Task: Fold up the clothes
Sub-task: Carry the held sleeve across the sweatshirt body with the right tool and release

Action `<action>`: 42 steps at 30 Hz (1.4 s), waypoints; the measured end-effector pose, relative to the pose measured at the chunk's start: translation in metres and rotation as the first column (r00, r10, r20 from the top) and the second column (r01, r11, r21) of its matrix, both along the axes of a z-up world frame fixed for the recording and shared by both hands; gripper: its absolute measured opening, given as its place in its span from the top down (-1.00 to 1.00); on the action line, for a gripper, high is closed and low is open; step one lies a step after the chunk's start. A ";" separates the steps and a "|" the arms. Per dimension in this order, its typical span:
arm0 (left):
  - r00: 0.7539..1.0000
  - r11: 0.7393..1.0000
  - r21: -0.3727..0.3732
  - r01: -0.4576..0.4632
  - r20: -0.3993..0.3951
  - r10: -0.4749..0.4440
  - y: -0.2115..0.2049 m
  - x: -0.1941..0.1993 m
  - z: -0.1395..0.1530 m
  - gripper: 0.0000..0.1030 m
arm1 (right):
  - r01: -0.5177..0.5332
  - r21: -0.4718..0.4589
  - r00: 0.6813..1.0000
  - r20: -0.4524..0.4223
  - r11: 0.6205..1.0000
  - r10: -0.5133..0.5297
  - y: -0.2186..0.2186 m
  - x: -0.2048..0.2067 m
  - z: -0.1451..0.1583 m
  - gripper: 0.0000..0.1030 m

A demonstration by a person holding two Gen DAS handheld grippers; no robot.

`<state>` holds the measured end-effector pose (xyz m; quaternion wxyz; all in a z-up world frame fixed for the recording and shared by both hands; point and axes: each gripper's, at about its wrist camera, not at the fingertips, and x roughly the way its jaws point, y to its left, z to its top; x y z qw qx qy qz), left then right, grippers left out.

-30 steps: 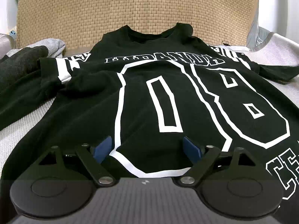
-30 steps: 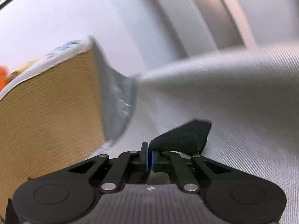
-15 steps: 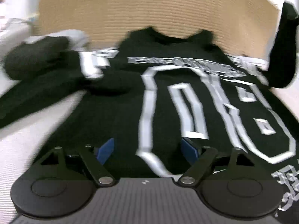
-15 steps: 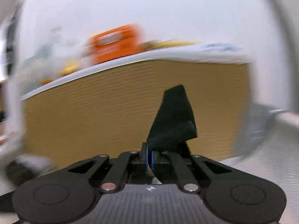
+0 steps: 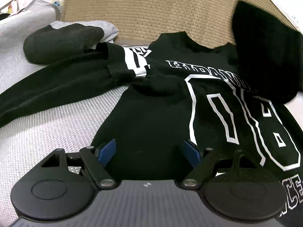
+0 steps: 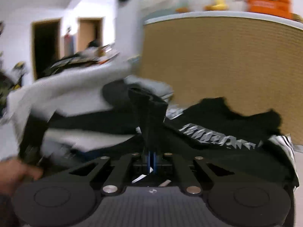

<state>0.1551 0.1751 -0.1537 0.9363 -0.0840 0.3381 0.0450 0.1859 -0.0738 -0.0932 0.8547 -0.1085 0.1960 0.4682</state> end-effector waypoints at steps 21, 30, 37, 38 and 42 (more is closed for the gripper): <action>0.998 0.998 0.018 0.060 0.005 -0.060 0.000 -0.006 -0.004 -0.53 | -0.097 -0.325 0.994 0.017 0.941 0.109 0.023 -0.043 -0.072 0.92; 0.998 0.996 -0.071 -0.053 0.021 0.054 0.024 -0.012 0.013 -0.45 | -0.156 -0.313 0.986 -0.002 0.937 0.164 0.020 -0.061 -0.080 0.61; 1.000 1.000 -0.014 -0.027 -0.015 0.026 0.021 -0.013 0.010 -0.47 | -0.173 -0.303 0.985 -0.033 0.937 0.172 0.021 -0.068 -0.079 0.55; 1.000 1.000 -0.005 -0.022 -0.021 0.022 0.020 -0.013 0.009 -0.47 | -0.180 -0.306 0.983 -0.037 0.935 0.178 0.021 -0.069 -0.078 0.54; 0.999 0.999 -0.029 -0.036 -0.016 0.036 0.032 -0.020 0.013 -0.47 | -0.227 -0.311 0.974 -0.066 0.923 0.217 0.022 -0.077 -0.072 0.37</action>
